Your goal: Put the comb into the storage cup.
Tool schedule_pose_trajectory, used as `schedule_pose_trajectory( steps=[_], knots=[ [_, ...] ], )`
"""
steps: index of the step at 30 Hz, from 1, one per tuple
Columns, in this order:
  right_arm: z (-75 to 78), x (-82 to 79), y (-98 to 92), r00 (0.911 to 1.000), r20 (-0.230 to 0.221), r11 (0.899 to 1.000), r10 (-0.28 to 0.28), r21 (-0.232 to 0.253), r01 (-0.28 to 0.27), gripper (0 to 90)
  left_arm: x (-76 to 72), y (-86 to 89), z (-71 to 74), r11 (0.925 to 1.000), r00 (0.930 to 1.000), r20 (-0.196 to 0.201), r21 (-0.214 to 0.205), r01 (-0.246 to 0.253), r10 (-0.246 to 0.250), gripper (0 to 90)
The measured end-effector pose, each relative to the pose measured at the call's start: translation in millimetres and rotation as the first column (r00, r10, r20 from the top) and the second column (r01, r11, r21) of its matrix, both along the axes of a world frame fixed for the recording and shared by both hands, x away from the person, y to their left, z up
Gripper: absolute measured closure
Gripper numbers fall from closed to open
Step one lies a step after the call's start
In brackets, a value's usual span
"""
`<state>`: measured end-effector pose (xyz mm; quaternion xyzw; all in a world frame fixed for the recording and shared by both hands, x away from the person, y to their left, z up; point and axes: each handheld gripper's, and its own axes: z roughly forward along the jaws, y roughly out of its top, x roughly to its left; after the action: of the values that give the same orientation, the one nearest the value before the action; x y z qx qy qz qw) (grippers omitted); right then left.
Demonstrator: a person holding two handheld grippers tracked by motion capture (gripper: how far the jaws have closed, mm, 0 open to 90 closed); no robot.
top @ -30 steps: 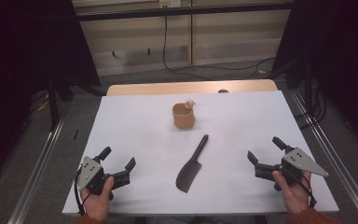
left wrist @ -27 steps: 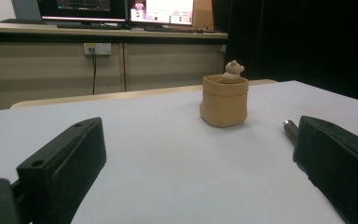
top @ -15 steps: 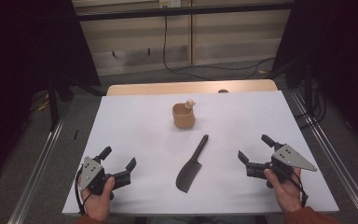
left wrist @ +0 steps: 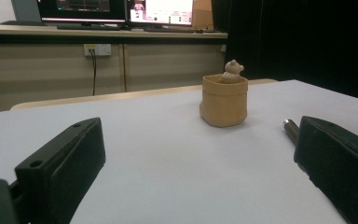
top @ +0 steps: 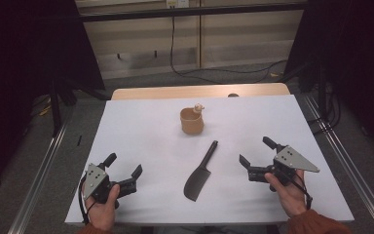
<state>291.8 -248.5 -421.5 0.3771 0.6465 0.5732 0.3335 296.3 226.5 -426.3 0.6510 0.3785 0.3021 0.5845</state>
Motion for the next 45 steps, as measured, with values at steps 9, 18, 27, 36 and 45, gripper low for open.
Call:
schedule_pose_trajectory(
  steps=[9, 18, 27, 36, 45],
  knots=[
    [-1.7, 9.3, 17.1, 0.9993, -0.013, 0.999, 0.036, -0.015, -0.036, 0.0, 0.3, -0.5, 0.2, 1.0000, 1.0000, 0.002, -0.006, 0.004, -0.004, 2.0],
    [2.4, 20.1, 25.9, 0.9999, 0.007, 0.999, 0.011, -0.038, -0.011, 0.5, 1.0, -0.4, -0.2, 0.9999, 0.9999, -0.003, -0.003, 0.016, -0.016, 2.0],
    [5.7, 30.3, 39.6, 0.9986, 0.026, 0.998, 0.045, -0.037, -0.044, 0.0, 1.1, -1.0, -0.6, 0.9999, 0.9999, -0.003, -0.007, 0.014, -0.014, 2.0],
    [6.4, 47.6, 51.3, 0.9980, 0.017, 0.997, 0.061, -0.043, -0.060, 1.1, 0.9, -0.3, -0.7, 0.9999, 0.9999, -0.005, -0.007, 0.012, -0.012, 2.0],
    [8.7, 60.0, 53.7, 0.9988, 0.030, 0.999, 0.038, -0.038, -0.036, 2.6, 0.5, -1.2, -1.0, 0.9998, 0.9998, -0.010, -0.005, 0.017, -0.017, 2.0]
  ],
)
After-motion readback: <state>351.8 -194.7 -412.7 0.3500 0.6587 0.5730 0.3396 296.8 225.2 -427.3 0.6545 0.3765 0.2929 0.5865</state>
